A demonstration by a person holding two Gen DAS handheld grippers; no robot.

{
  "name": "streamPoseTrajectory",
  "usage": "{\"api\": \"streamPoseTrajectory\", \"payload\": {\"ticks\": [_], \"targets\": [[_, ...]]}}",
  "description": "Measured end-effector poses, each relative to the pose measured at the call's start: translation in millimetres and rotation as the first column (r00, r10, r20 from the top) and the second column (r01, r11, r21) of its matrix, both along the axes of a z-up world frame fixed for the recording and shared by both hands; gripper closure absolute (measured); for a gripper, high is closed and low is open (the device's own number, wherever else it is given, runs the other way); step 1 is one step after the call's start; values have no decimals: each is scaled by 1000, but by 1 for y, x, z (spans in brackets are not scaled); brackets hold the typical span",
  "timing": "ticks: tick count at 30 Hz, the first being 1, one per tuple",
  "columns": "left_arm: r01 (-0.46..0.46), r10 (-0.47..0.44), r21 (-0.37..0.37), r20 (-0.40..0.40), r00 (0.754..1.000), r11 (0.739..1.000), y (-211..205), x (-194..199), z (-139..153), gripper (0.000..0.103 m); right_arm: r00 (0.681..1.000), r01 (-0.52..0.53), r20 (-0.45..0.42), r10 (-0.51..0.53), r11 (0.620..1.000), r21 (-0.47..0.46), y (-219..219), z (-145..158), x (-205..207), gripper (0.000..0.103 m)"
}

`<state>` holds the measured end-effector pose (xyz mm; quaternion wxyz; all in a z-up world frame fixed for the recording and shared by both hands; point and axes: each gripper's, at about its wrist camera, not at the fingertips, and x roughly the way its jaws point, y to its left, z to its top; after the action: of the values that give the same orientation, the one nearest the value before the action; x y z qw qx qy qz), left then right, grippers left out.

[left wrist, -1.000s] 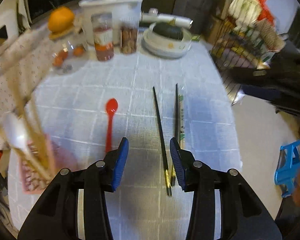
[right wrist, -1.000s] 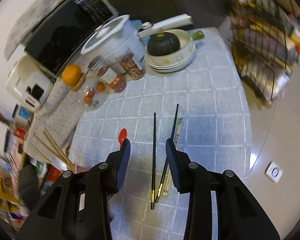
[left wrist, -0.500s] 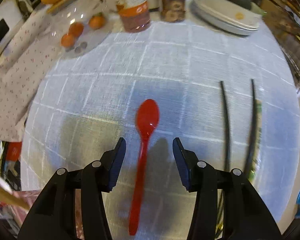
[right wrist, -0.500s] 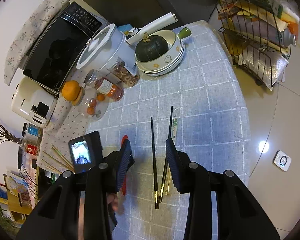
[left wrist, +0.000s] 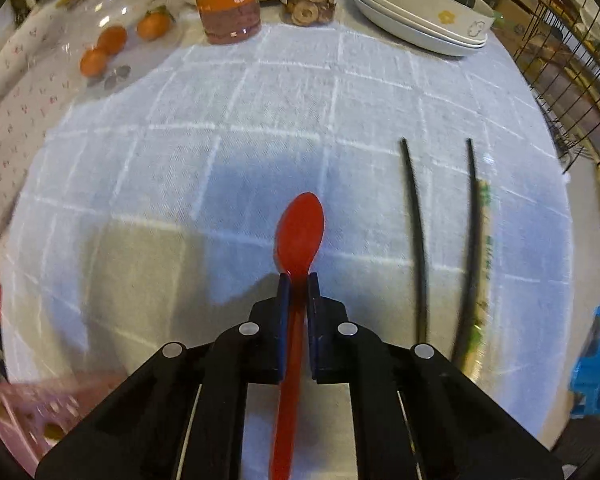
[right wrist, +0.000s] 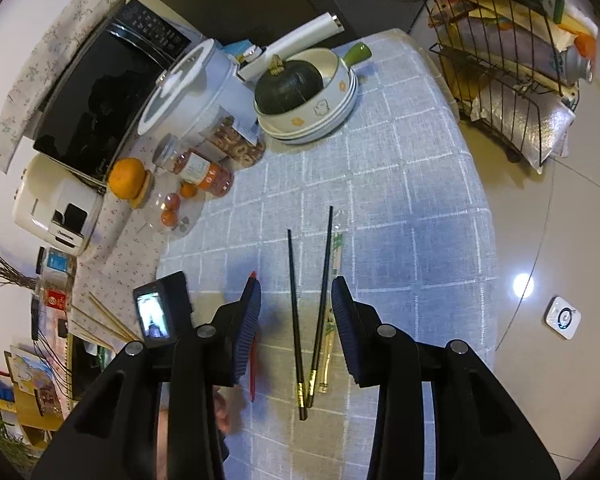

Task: Organize utensils
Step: 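Grasp the plastic-wrapped chopsticks with the right gripper while the left gripper lifts the red spoon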

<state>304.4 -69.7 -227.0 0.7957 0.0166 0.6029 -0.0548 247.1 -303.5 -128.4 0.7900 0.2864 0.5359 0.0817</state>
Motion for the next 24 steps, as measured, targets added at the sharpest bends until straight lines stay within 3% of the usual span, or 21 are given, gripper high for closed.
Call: {"api": "streamPoseTrajectory", "payload": {"ticks": [6,13,15,19,24], "targets": [[12,-10,-56,28,1000,998,3,-22,22,96,998,-6,-58,5,1000,-19,1,-22,10,65],[79,-54,-167,147,988,983,7,-70,96,96,979,-88,-190,77,995,-49,24,-75,31,65],[87,-48,-209,186,981,974,11,-88,115,96,971,-112,-218,95,991,-69,31,-91,36,71],[86,-23,-243,253,967,966,19,-102,131,96,960,-121,-263,98,990,-75,40,-118,42,81],[96,-21,-274,264,964,957,25,-106,135,96,960,-133,-261,105,987,-93,52,-125,45,82]]}}
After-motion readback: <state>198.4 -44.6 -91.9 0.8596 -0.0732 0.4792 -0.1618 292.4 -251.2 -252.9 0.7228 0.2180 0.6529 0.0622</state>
